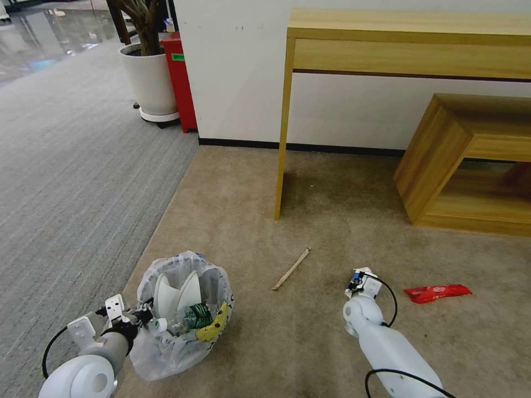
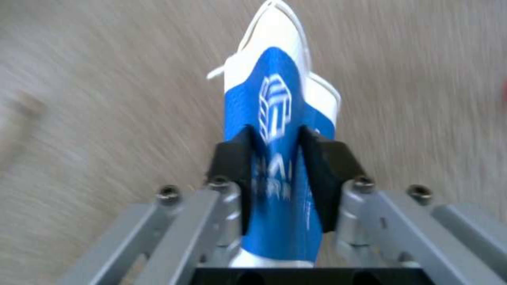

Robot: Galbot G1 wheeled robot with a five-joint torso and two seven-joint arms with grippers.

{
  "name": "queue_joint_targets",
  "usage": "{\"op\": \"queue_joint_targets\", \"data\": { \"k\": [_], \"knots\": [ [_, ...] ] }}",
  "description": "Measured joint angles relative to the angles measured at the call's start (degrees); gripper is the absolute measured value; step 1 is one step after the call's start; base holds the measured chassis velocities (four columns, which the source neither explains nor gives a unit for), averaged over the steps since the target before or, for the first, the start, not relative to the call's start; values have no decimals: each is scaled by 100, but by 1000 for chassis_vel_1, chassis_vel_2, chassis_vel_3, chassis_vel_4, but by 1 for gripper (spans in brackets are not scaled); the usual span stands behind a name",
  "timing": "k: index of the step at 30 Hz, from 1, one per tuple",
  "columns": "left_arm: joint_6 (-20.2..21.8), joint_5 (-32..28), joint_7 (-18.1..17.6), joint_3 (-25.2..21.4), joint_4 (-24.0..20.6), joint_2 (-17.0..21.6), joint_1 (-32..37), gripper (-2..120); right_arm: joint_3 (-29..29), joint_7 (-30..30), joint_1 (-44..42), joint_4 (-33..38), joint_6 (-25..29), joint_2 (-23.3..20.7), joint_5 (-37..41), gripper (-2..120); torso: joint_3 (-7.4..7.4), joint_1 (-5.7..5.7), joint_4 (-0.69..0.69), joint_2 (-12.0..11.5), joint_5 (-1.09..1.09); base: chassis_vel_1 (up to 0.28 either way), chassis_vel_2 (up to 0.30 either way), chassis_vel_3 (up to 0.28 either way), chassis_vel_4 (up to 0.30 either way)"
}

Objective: Pick up the trash bin and place the garbage on the floor into it.

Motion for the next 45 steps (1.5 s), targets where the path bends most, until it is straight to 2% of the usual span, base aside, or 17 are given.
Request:
{"op": "queue_joint_targets", "data": {
  "k": [4, 6, 8, 9, 12, 14, 18, 20, 21, 23, 25, 27, 28, 32, 33, 39, 45],
  "knots": [
    [-2, 2, 1, 2, 13, 3, -9, 1, -20, -699, -320, 1084, 400, -648, 77, 5, 0, 0, 1, 0, 0, 0, 0, 0, 0],
    [-2, 6, 2, 3, 15, -1, -11, 1, -15, -871, -368, 1303, 468, -778, 97, 2, 0, 0, 1, 0, -3, 0, 0, 0, 0],
    [-2, 17, 6, 10, 19, -8, -12, 1, -65, -1491, -487, 2078, 801, -1217, 116, 0, 0, 0, 0, 0, -2, 0, 0, 0, 0],
    [-2, 17, 6, 10, 19, -8, -12, 1, -65, -1491, -487, 2078, 801, -1217, 116, 0, 0, 0, 0, 0, -2, 0, 0, 0, 0],
    [-2, 30, 7, 19, -4, -19, -11, 1, -357, -2286, -461, 2882, 1225, -1670, 218, 0, 0, 0, 2, 0, -4, 0, 0, 0, 0],
    [-1, 37, 7, 28, -24, -28, -8, 1, -505, -2559, -399, 3047, 1372, -1803, 257, 0, 0, 0, 2, 0, -2, 0, 0, 0, 0],
    [8, 64, 5, 50, -85, -62, 4, 1, -1113, -3662, -17, 3233, 1945, -2119, 462, 0, -1, 0, 2, 0, -2, 0, 0, 0, 0],
    [21, 88, 0, 60, -128, -85, 17, 1, -1563, -4488, 347, 3218, 2292, -2270, 607, 0, 0, 0, 3, 0, -3, 0, 0, 0, 0],
    [21, 88, 0, 60, -128, -85, 17, 1, -1563, -4488, 347, 3218, 2292, -2270, 607, 0, 0, 0, 3, 0, -3, 0, 0, 0, 0],
    [32, 123, -2, 76, -172, -107, 29, 1, -2087, -5473, 861, 3081, 2536, -2382, 764, 0, 0, 0, 2, 0, -2, 0, 0, 0, 0],
    [37, 134, -2, 81, -180, -121, 33, 1, -2234, -5657, 1003, 3050, 2580, -2398, 806, 0, 0, 0, 2, 0, -2, 0, 0, 0, 0],
    [47, 165, -2, 94, -205, -166, 34, 1, -2812, -6174, 1517, 2909, 2653, -2417, 950, 0, 0, 0, 2, 0, -3, 0, 0, 0, 0],
    [47, 165, -2, 94, -205, -166, 34, 1, -2812, -6174, 1517, 2909, 2653, -2417, 950, 0, 0, 0, 2, 0, -3, 0, 0, 0, 0],
    [83, 173, -11, 107, -286, -233, 23, 1, -3963, -6495, 2253, 2670, 2716, -2376, 1124, 0, 0, 0, 2, 0, -3, 0, 0, 0, 0],
    [83, 173, -11, 107, -286, -233, 23, 1, -3963, -6495, 2253, 2670, 2716, -2376, 1124, 0, 0, 0, 2, 0, -3, 0, 0, 0, 0],
    [154, 20, -91, 91, -460, -277, 31, 1, -5315, -6332, 3087, 2321, 2720, -1938, 1265, 0, 0, 0, 3, 0, -4, 0, 0, 0, 0],
    [229, -197, -208, 34, -652, -234, 56, 1, -5776, -6227, 3525, 2092, 2716, -1667, 1275, 0, 0, 0, 3, 0, -5, 0, 0, 0, 0]
  ]
}}
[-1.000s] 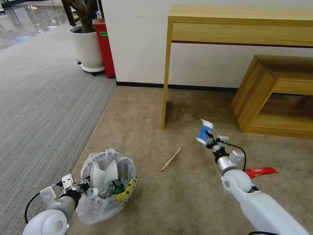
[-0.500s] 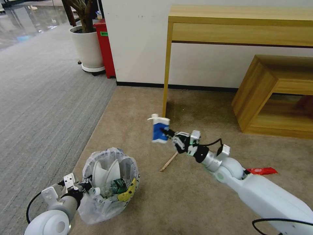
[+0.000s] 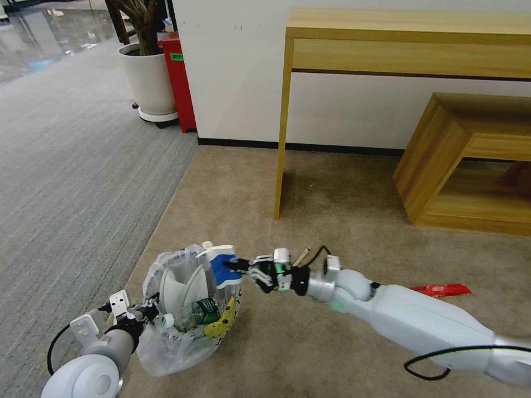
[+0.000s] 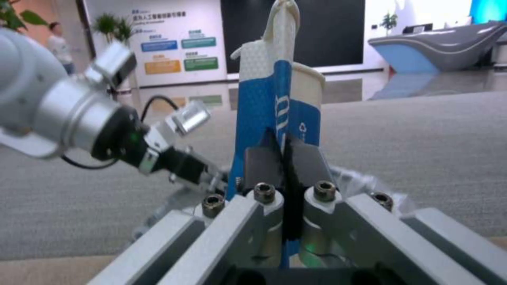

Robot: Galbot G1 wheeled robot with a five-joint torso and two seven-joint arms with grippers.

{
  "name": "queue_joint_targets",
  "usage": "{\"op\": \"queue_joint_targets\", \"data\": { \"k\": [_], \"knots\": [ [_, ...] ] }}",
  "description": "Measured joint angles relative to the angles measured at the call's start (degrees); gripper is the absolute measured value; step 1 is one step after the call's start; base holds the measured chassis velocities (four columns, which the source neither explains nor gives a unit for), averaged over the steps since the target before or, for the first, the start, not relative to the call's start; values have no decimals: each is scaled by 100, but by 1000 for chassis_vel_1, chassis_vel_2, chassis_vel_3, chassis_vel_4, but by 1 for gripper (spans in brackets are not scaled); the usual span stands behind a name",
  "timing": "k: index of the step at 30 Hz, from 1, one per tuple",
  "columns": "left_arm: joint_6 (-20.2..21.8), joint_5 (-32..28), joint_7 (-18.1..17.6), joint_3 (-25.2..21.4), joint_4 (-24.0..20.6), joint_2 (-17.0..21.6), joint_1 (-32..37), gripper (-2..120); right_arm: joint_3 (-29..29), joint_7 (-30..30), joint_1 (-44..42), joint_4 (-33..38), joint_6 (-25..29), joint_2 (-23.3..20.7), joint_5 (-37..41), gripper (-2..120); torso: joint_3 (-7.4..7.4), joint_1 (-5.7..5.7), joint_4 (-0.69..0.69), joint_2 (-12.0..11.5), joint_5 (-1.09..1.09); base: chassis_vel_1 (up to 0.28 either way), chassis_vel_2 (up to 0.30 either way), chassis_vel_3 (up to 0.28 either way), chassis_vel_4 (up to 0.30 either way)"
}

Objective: Pick up the trash bin and place the garbage on the floor into it.

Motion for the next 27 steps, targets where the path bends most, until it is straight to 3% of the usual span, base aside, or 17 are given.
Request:
{"op": "queue_joint_targets", "data": {
  "k": [12, 19, 27],
  "knots": [
    [119, -409, -230, 3, -177, 166, -48, 1, -521, 465, 330, -415, -20, 365, -59, 0, 0, 0, -2, 0, 1, 0, 0, 0, 0],
    [122, -408, -235, 32, -193, 161, -55, 1, -983, 716, 453, -771, 14, 989, -117, 0, 0, 0, 1, 0, 2, 0, 0, 0, 0],
    [121, -423, -229, 17, -165, 183, -85, 1, -1078, 659, 598, -867, -20, 1079, -215, 0, -1, 0, -1, 0, 1, 0, 0, 0, 0]
  ]
}}
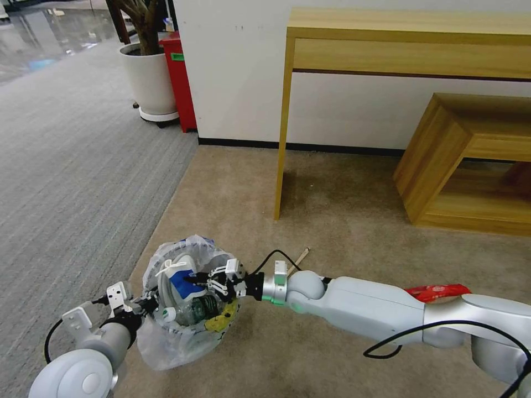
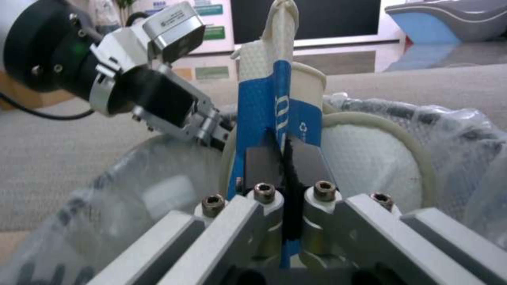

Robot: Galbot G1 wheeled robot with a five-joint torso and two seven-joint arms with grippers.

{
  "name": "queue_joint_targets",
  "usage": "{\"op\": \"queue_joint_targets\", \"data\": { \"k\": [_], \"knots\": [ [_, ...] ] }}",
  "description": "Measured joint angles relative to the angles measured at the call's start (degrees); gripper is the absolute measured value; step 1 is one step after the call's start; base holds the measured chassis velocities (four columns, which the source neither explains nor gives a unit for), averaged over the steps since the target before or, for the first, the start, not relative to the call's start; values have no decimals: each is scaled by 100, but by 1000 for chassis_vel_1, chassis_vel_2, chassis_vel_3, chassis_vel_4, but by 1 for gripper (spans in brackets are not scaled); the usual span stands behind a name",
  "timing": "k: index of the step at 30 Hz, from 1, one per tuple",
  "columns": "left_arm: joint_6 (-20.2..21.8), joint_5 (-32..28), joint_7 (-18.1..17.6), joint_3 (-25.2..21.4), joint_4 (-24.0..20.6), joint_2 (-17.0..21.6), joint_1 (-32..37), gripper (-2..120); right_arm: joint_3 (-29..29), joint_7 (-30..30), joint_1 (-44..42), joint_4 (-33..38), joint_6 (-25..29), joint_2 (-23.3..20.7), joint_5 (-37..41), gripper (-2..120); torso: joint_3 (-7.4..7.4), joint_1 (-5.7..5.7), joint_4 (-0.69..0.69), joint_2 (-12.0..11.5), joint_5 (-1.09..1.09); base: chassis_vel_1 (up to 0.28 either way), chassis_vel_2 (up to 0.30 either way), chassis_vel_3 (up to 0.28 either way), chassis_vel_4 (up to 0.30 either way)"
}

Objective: Pick up the trash bin and place the garbage on the floor into it.

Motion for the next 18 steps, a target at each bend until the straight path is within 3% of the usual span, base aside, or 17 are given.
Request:
{"op": "queue_joint_targets", "data": {
  "k": [9, 18],
  "knots": [
    [-13, -19, 5, 7, 254, 51, -115, 1, 96, -168, -31, 103, -8, -391, -58, 33, 0, 0, -1, 0, 0, 0, 0, 0, 0],
    [-25, 18, 7, 32, 381, 25, -144, 1, 381, -130, -205, 212, 26, -465, -39, 66, 0, 0, 0, 0, 1, 0, 0, 0, 0]
  ]
}}
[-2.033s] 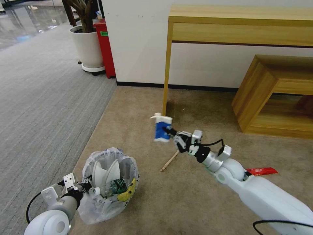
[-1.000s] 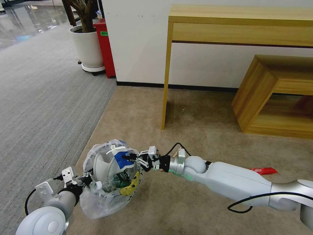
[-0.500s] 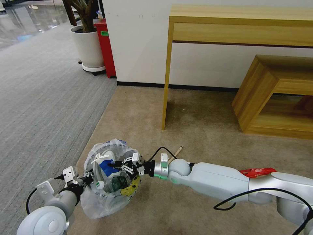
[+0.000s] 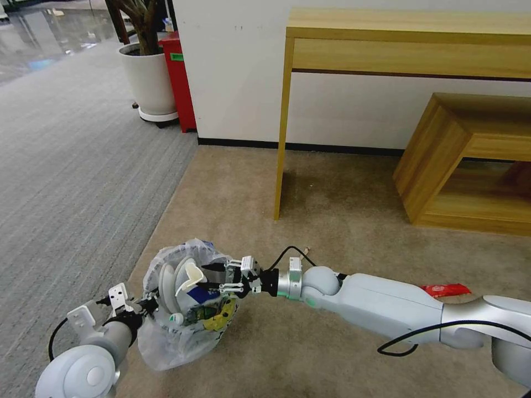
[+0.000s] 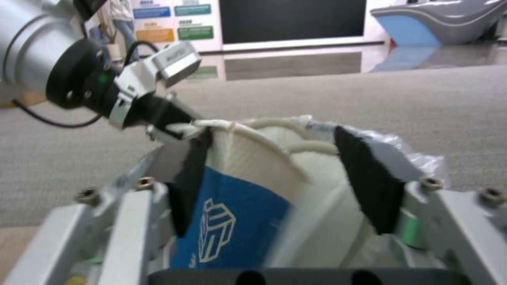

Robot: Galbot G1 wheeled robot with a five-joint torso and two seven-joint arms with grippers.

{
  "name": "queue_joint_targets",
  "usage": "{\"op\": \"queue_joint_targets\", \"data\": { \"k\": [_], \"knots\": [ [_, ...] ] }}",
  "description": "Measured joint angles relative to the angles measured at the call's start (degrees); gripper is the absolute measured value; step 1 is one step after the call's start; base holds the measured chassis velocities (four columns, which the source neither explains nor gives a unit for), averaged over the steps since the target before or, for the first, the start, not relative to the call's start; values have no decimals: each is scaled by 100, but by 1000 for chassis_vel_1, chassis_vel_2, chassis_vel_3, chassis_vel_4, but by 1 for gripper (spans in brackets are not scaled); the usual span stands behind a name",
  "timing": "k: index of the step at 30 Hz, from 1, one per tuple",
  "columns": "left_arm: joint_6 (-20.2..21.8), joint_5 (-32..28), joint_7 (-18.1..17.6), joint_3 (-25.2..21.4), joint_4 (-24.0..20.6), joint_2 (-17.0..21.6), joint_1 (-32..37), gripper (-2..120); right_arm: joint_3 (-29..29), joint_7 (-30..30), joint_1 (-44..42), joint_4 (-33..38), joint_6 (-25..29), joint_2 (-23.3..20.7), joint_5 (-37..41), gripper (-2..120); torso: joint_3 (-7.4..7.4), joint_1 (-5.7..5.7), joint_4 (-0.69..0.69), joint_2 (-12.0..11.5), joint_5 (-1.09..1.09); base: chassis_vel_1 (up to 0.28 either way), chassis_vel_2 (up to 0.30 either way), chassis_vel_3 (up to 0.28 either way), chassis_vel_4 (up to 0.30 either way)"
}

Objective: Pick up the trash bin and place the garbage on the floor into it.

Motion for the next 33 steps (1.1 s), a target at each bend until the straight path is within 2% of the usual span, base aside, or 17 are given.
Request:
{"op": "queue_joint_targets", "data": {
  "k": [8, 18, 24, 28, 31, 32, 33],
  "knots": [
    [-12, 56, 24, 7, 5, -29, 41, 1, 669, 511, -403, 298, -33, -23, 37, 97, 0, 0, 0, 0, 0, 0, 0, 0, 0],
    [-22, 104, 28, 48, -33, -99, 56, 1, 758, 530, -628, 421, -38, -226, -105, 100, 0, 0, -1, 0, 0, 0, 0, 0, 0],
    [-22, 110, 39, 49, -49, -116, 73, 1, 803, 615, -705, 411, -27, -198, -142, 100, 0, 0, -1, 0, 0, 0, 0, 0, 0],
    [-29, 129, 54, 43, -44, -120, 87, 1, 1199, 956, -857, 436, -128, -64, -84, 100, 0, 0, 0, 0, 0, 0, 0, 0, 0],
    [-36, 137, 64, 37, -25, -114, 88, 1, 1840, 1738, -1148, 665, -591, 27, 214, 100, 0, 0, 0, 0, 0, 0, 0, 0, 0],
    [-36, 137, 64, 37, -25, -114, 88, 1, 1840, 1738, -1148, 665, -591, 27, 214, 100, 0, 0, 0, 0, 0, 0, 0, 0, 0],
    [-37, 138, 68, 36, -20, -107, 85, 1, 2034, 2077, -1237, 748, -769, 35, 351, 100, 0, 0, 0, 0, -1, 0, 0, 0, 0]
  ]
}}
